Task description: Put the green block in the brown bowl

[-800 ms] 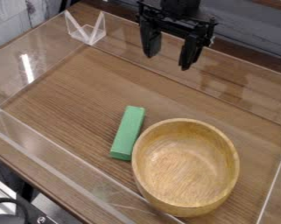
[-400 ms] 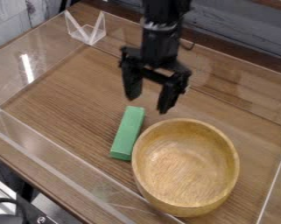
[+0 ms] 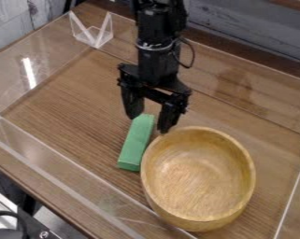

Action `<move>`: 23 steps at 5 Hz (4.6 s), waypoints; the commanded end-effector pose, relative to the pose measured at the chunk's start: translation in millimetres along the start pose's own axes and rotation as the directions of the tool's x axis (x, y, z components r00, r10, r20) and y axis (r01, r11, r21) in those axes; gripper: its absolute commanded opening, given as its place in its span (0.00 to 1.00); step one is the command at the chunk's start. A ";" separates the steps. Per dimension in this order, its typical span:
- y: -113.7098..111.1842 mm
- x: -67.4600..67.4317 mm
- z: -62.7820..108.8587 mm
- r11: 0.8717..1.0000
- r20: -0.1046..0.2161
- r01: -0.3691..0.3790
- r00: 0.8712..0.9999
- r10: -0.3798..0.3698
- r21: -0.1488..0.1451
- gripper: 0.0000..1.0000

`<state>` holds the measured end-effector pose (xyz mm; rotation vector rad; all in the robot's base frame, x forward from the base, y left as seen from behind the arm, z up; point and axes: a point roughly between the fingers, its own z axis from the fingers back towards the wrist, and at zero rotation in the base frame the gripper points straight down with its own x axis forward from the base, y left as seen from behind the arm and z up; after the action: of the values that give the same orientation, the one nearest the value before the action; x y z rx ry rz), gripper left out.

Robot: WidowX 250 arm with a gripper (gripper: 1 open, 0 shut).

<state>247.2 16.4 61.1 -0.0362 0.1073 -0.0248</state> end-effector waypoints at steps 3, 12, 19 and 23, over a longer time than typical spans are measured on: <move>1.5 2.7 -7.3 1.000 0.064 0.015 0.998 -0.015 -0.005 1.00; 3.9 2.9 13.8 0.999 0.061 0.020 0.998 -0.017 -0.041 0.00; 6.8 -1.5 -10.5 0.997 0.092 0.039 0.995 -0.034 -0.059 1.00; 6.0 -5.3 -34.8 0.997 0.088 0.024 0.996 -0.017 -0.077 0.00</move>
<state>233.8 19.3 21.6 -0.1205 0.0495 -0.0353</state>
